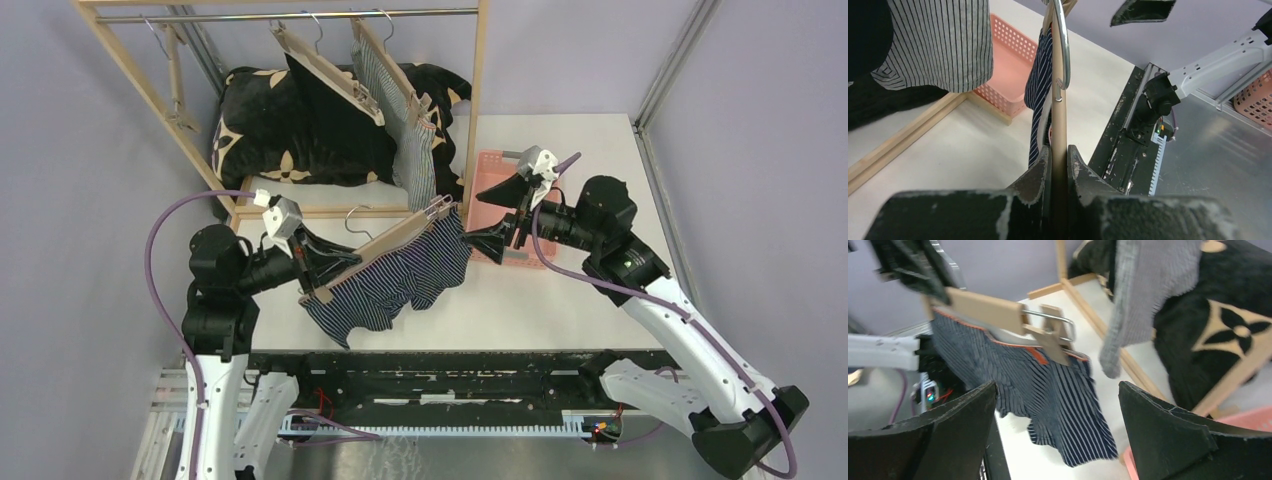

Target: Remove the underwear clipped to the hanger

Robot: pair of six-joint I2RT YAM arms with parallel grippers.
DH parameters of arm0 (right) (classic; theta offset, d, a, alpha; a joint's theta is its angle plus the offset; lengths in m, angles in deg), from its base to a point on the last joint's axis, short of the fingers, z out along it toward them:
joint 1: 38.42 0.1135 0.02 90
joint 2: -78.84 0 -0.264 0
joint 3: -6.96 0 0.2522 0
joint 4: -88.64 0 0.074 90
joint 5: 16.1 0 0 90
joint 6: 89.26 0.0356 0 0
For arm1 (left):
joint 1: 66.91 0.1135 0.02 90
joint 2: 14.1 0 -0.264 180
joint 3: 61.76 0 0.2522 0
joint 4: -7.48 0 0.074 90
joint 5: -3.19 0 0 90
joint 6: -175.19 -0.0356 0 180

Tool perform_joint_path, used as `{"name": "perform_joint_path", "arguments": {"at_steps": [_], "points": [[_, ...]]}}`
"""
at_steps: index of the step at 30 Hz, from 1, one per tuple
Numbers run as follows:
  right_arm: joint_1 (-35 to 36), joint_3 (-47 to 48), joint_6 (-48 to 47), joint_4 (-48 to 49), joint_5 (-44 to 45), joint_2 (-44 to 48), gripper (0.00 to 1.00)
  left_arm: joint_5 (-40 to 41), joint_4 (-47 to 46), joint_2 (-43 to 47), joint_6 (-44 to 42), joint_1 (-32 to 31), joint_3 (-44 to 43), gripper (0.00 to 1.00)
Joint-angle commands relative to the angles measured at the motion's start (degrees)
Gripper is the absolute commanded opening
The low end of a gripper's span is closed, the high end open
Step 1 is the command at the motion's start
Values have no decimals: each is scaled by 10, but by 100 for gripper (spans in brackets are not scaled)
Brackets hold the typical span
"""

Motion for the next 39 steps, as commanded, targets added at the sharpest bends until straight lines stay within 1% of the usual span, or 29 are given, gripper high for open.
{"name": "perform_joint_path", "arguments": {"at_steps": [1,4,7,12,20,22,24,26,28,33,36,38,39], "points": [[2,45,-27,17,-154,-22,99,-60,-85,-8,25,1,-3,3],[2,65,-33,27,-196,-47,99,-81,-119,-5,45,0,4,3],[2,86,-16,50,-221,-76,97,-86,-127,-9,52,0,10,3],[2,105,26,99,-255,-113,91,-82,-135,-9,60,0,15,3],[2,122,50,140,-280,-133,90,-78,-146,-12,70,0,28,3],[2,122,71,162,-285,-141,86,-77,-160,-10,80,1,36,3],[2,121,90,183,-296,-150,79,-76,-169,-10,87,0,42,3],[2,120,105,197,-303,-156,75,-73,-174,-10,89,0,45,3],[2,118,109,198,-302,-159,74,-69,-185,-11,98,1,48,3],[2,108,111,205,-302,-162,81,-70,-213,-9,121,0,50,3],[2,108,110,205,-300,-166,81,-69,-213,-6,123,0,47,3],[2,108,110,206,-301,-167,74,-68,-213,-5,124,0,49,3],[2,108,110,206,-301,-168,68,-67,-213,-5,125,0,50,3]]}}
